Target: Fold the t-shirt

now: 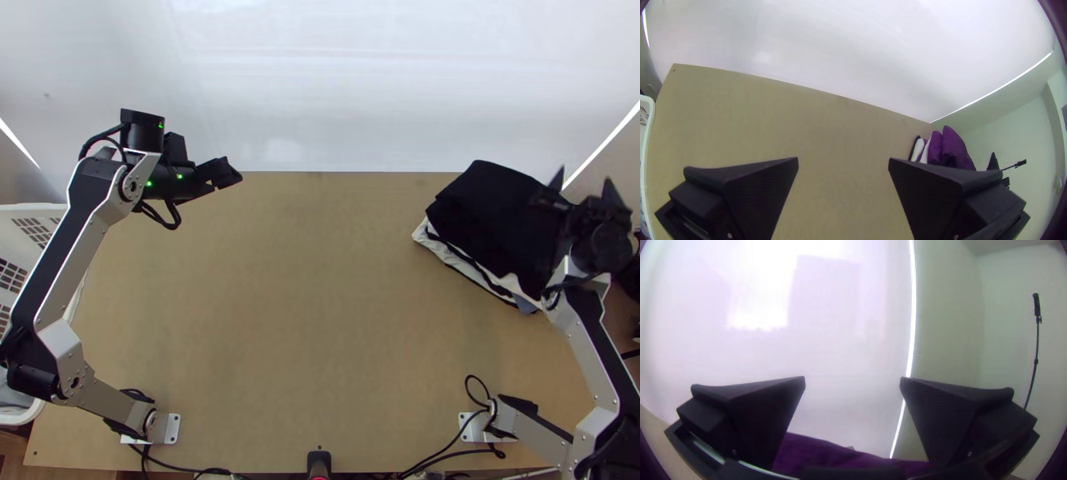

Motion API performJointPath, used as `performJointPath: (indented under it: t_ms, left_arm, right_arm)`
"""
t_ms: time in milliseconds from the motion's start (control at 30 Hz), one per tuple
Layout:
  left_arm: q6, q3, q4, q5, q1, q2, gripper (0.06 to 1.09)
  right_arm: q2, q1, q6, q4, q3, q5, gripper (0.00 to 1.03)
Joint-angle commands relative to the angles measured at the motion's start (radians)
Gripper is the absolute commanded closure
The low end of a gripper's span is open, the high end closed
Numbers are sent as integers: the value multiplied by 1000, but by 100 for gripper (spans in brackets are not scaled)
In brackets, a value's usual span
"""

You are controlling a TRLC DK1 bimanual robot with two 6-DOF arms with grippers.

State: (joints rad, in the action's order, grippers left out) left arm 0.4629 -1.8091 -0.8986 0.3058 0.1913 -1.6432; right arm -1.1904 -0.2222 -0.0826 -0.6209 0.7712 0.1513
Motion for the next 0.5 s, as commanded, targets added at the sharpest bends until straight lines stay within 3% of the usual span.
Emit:
performJointPath:
  t_ms: [0,333,467]
  left_arm:
    - [-1,7,6,0,-9,5,10]
    - [2,5,9,0,-21,3,10]
    - [2,22,12,0,-29,3,10]
  right_arm:
    - [-107,144,35,13,154,21,4]
    - [-597,233,26,-151,217,24,4]
    - [-653,228,26,-207,162,30,4]
